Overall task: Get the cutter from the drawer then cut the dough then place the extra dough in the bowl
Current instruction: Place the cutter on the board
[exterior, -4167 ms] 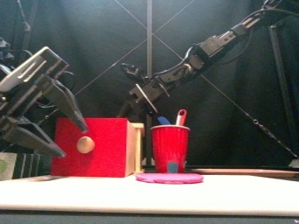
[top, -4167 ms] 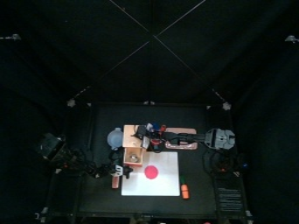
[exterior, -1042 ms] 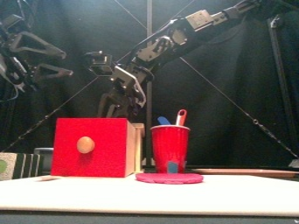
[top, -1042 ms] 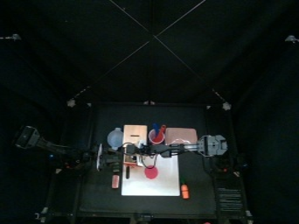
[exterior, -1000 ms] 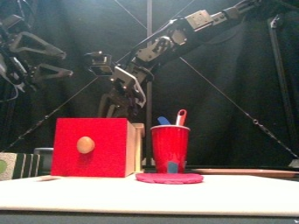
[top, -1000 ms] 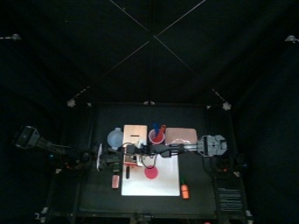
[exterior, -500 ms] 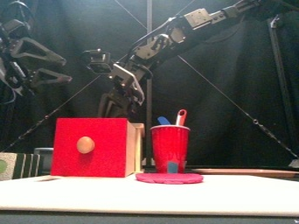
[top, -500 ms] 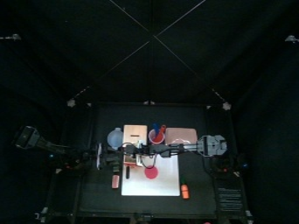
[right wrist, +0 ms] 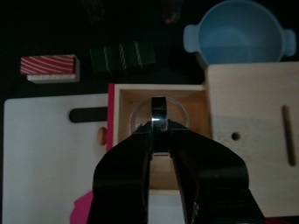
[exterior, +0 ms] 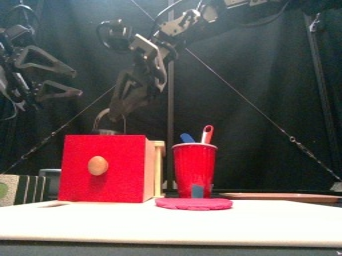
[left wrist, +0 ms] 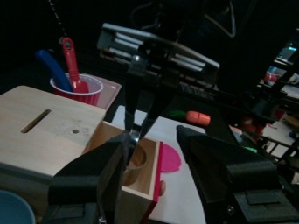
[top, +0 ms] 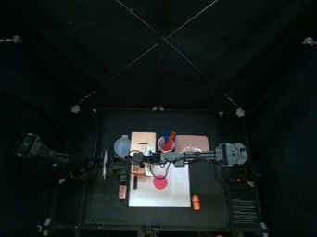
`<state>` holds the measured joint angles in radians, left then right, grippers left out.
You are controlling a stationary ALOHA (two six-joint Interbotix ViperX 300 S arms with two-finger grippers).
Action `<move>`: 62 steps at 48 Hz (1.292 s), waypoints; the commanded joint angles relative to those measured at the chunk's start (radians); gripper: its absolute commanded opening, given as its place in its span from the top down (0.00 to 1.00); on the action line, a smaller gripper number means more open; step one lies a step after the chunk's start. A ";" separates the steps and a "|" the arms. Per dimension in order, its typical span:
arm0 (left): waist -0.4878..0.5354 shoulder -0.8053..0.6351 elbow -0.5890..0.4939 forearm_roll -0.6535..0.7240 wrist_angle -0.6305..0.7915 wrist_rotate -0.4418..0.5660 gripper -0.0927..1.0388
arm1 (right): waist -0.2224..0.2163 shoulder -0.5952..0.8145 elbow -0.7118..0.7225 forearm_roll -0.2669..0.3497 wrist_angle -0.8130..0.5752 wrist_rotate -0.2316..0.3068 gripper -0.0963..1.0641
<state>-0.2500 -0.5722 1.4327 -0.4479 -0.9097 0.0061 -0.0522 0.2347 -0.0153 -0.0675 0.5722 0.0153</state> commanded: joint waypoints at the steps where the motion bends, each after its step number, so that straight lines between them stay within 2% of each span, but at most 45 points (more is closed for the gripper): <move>1: 0.003 0.002 -0.011 0.000 -0.003 0.000 0.18 | 0.002 -0.104 -0.005 -0.008 0.032 0.000 0.44; 6: 0.003 0.000 -0.006 -0.006 -0.003 -0.002 0.18 | 0.009 -0.163 0.054 -0.014 0.101 -0.002 0.44; 11: 0.006 0.002 -0.002 -0.025 -0.003 0.002 0.18 | 0.025 -0.222 0.137 -0.055 0.173 0.003 0.44; 15: 0.023 0.002 -0.003 -0.043 -0.003 0.003 0.18 | 0.044 -0.278 0.219 -0.072 0.193 0.028 0.44; 19: 0.046 0.002 -0.008 -0.054 -0.003 0.003 0.18 | 0.055 -0.321 0.295 -0.072 0.192 0.091 0.44; 24: 0.074 0.002 -0.015 -0.067 -0.003 0.000 0.18 | 0.069 -0.368 0.400 -0.083 0.192 0.195 0.44; 26: 0.084 0.002 -0.021 -0.071 -0.003 0.000 0.18 | 0.075 -0.390 0.457 -0.097 0.179 0.247 0.44; 32: 0.130 0.002 -0.048 -0.077 -0.003 0.003 0.18 | 0.104 -0.436 0.594 -0.144 0.100 0.354 0.44; 39: 0.209 0.002 -0.087 -0.077 -0.003 0.006 0.18 | 0.130 -0.476 0.710 -0.184 -0.012 0.462 0.44; 46: 0.333 0.002 -0.127 -0.069 0.017 0.006 0.18 | 0.143 -0.486 0.758 -0.193 -0.034 0.545 0.44; 52: 0.469 0.002 -0.184 -0.049 0.130 0.005 0.18 | 0.155 -0.489 0.770 -0.207 -0.032 0.557 0.41; 62: 0.663 0.020 -0.345 0.058 0.492 0.005 0.18 | 0.156 -0.508 0.778 -0.219 -0.034 0.558 0.23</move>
<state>0.3590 -0.5584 1.1674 -0.4310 -0.5139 0.0092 0.1028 -0.2378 0.7701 -0.2838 0.5430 0.5706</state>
